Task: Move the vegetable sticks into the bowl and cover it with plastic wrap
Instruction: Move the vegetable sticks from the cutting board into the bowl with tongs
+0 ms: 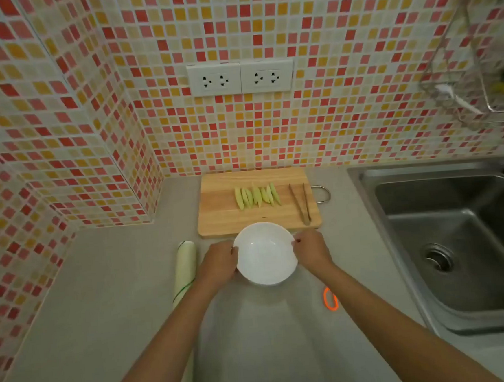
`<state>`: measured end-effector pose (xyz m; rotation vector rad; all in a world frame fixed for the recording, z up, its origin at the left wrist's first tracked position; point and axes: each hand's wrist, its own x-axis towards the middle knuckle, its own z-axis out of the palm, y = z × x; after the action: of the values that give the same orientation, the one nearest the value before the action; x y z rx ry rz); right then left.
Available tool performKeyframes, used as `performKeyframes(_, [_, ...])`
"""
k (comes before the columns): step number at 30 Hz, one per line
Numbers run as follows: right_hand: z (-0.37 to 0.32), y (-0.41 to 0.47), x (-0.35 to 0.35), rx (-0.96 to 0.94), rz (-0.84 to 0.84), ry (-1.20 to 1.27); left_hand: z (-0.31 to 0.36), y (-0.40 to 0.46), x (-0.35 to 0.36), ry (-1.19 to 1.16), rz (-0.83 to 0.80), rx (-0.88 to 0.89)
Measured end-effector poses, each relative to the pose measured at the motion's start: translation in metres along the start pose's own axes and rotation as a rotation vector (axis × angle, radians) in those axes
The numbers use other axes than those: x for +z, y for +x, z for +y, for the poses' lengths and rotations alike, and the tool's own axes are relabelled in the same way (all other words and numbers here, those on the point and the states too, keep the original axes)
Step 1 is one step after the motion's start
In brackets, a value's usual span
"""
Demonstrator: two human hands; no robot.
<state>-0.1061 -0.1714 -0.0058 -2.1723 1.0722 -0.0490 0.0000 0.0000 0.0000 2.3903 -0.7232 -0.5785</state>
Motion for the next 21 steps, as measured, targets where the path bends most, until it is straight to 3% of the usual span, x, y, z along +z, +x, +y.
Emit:
performKeyframes(16, [0.0, 0.029, 0.011, 0.024, -0.062, 0.031, -0.031, 0.037, 0.012, -0.072, 0.035, -0.006])
performKeyframes(18, [-0.001, 0.038, 0.005, 0.011, -0.009, -0.032, -0.033, 0.037, 0.013, -0.082, 0.039, 0.002])
performKeyframes(21, [-0.008, 0.071, -0.008, 0.008, 0.213, -0.27, -0.035, 0.037, 0.014, -0.119, 0.056, 0.011])
